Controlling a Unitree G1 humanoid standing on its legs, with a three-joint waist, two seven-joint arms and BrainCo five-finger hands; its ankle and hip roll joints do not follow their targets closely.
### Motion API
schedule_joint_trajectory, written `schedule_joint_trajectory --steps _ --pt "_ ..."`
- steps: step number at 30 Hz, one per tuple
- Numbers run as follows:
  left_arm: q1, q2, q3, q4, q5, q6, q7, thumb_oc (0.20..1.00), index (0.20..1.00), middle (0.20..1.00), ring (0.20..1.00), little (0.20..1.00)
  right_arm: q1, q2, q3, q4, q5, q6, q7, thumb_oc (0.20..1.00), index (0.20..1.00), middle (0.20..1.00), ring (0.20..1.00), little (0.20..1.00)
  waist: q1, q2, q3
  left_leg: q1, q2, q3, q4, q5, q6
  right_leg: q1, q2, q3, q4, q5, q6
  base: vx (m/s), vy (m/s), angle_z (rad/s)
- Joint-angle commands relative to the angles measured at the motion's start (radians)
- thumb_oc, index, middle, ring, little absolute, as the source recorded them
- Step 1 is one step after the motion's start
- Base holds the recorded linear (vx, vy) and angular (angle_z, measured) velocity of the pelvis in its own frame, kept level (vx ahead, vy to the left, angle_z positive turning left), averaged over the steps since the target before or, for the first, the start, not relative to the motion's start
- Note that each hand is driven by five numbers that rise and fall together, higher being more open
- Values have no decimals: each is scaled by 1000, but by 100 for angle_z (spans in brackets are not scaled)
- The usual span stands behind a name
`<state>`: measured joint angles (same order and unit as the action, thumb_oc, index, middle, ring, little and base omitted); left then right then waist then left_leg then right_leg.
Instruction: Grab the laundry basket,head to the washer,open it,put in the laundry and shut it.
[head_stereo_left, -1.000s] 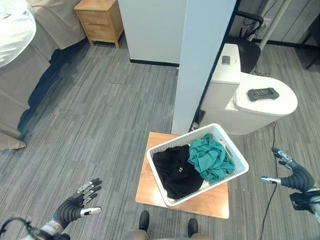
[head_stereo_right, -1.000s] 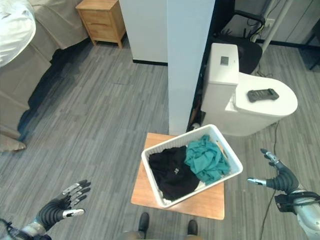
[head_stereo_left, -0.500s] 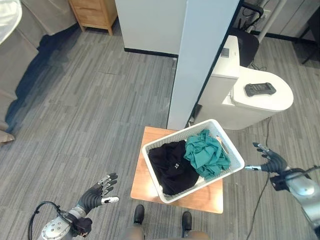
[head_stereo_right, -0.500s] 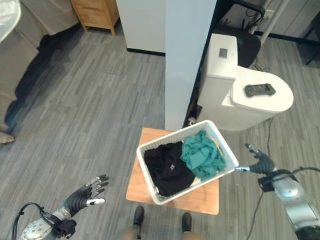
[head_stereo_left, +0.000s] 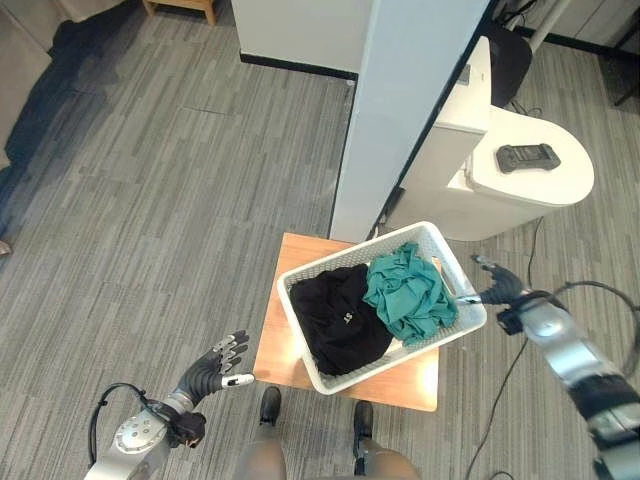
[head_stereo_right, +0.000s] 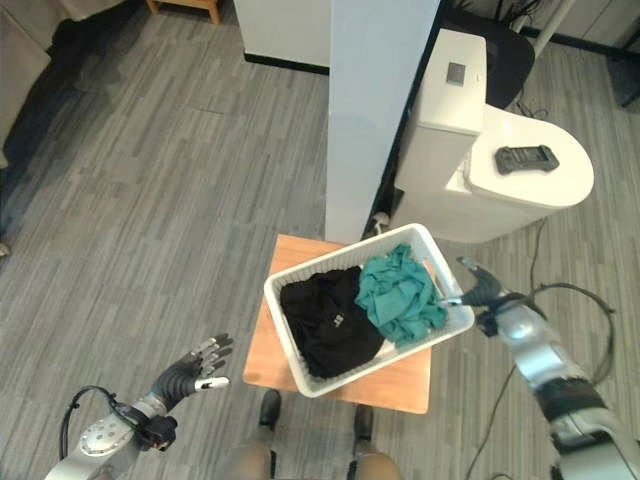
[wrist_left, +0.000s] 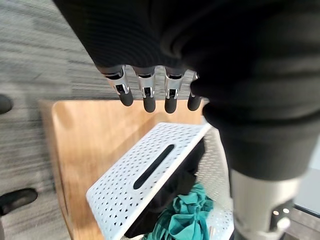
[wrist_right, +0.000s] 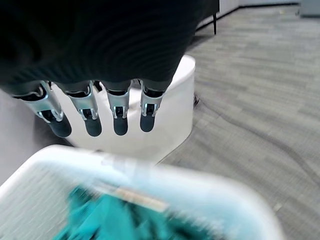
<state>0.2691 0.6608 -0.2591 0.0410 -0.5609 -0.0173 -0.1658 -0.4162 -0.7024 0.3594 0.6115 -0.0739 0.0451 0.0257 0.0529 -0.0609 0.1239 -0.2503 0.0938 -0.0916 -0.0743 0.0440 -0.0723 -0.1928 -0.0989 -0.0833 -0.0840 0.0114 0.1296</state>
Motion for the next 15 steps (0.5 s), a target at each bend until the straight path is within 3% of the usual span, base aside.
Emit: schedule_joint_trajectory --steps 1,10,15 --pt "29 20 47 -62 6 -27 11 1000 1000 1000 1000 1000 -21 -35 26 46 12 -8 -6 1000 1000 1000 1000 1000 32 -33 -14 -76 63 -74 -13 77 1 -89 -53 0 -3 89 48 18 -33 1" --pt "53 55 87 -75 1 -18 1 1000 1000 1000 1000 1000 -216 76 200 386 -15 3 17 1000 1000 1000 1000 1000 45 -61 -21 -80 73 -73 -13 75 -2 -92 -44 5 -3 85 48 3 -5 0" --pt "60 57 93 -63 3 -21 1 1000 1000 1000 1000 1000 -242 109 213 478 -11 -3 7 1000 1000 1000 1000 1000 47 -67 -24 -84 73 -74 -13 76 -2 -96 -45 4 -3 88 48 0 0 0"
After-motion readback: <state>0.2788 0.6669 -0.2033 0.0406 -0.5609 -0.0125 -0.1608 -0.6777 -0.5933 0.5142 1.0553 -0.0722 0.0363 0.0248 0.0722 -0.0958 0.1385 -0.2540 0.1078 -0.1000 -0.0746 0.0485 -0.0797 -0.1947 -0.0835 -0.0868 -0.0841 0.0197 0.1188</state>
